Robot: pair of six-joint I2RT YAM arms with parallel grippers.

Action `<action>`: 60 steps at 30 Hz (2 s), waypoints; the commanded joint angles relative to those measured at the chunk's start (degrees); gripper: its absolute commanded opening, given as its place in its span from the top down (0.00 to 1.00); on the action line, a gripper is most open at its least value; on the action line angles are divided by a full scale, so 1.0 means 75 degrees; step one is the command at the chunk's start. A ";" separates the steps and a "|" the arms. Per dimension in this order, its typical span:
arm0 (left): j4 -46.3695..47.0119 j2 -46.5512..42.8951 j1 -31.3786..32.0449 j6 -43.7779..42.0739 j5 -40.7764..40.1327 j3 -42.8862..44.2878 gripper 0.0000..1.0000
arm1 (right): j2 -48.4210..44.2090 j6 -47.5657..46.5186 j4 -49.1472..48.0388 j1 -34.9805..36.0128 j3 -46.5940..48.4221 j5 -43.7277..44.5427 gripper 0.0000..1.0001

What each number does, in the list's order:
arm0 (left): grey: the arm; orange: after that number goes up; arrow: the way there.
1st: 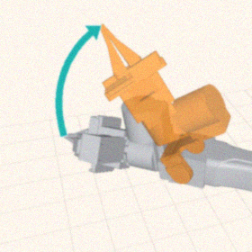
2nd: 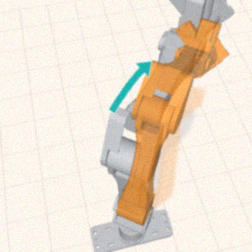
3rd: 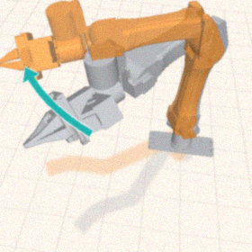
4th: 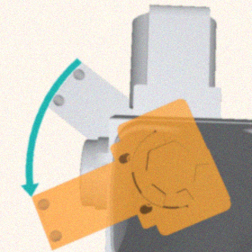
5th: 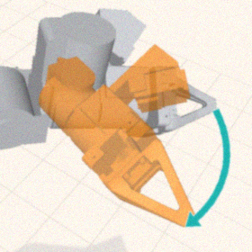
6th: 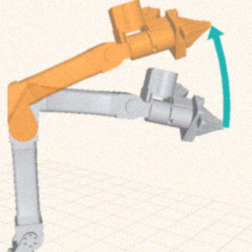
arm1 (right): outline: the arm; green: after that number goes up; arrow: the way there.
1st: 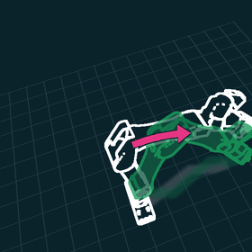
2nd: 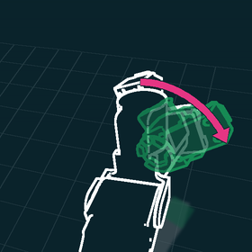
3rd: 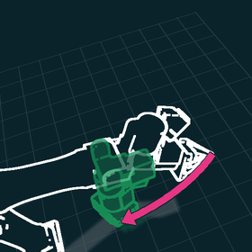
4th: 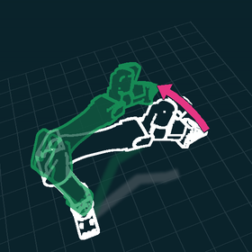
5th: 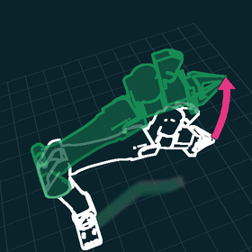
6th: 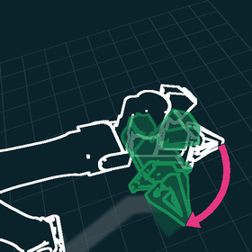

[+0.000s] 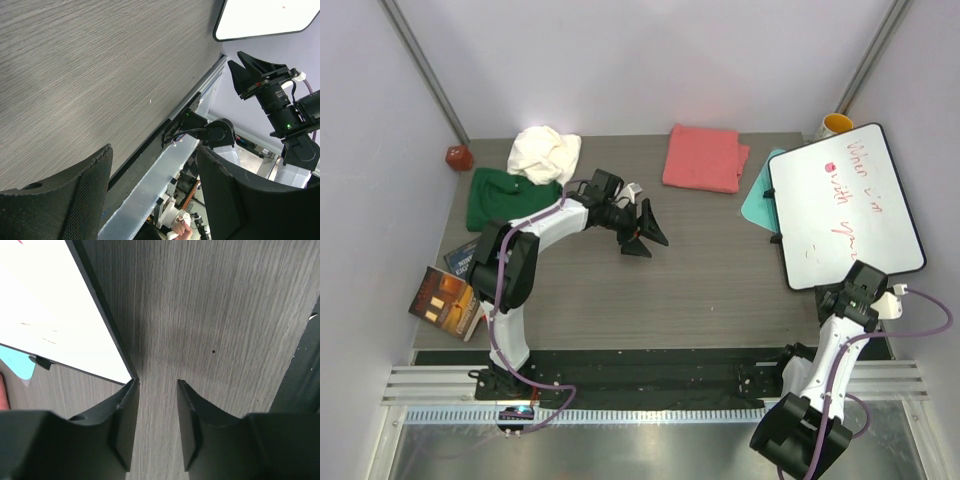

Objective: Fold and stack the t-shirts

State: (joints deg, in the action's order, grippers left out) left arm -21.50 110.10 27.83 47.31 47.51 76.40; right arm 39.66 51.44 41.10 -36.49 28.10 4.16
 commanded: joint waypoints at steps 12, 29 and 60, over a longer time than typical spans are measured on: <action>-0.0145 0.0260 0.0483 -0.0155 0.0134 0.0196 0.34 | 0.0138 -0.0975 -0.1578 0.0236 -0.0289 -0.0883 0.46; -0.0251 0.0495 0.0601 -0.0202 0.0217 0.0255 0.34 | 0.1203 -0.0893 -0.3191 0.0248 -0.0805 -0.0918 0.48; -0.0122 0.0519 0.0508 -0.0331 0.0404 0.0325 0.34 | 0.1532 -0.1105 -0.0748 0.0272 0.0753 0.0076 0.99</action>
State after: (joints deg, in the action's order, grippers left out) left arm -23.00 114.72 32.21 45.82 48.05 76.75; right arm 52.34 43.68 23.40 -34.35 28.67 -3.29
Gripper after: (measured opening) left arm 0.659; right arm 0.029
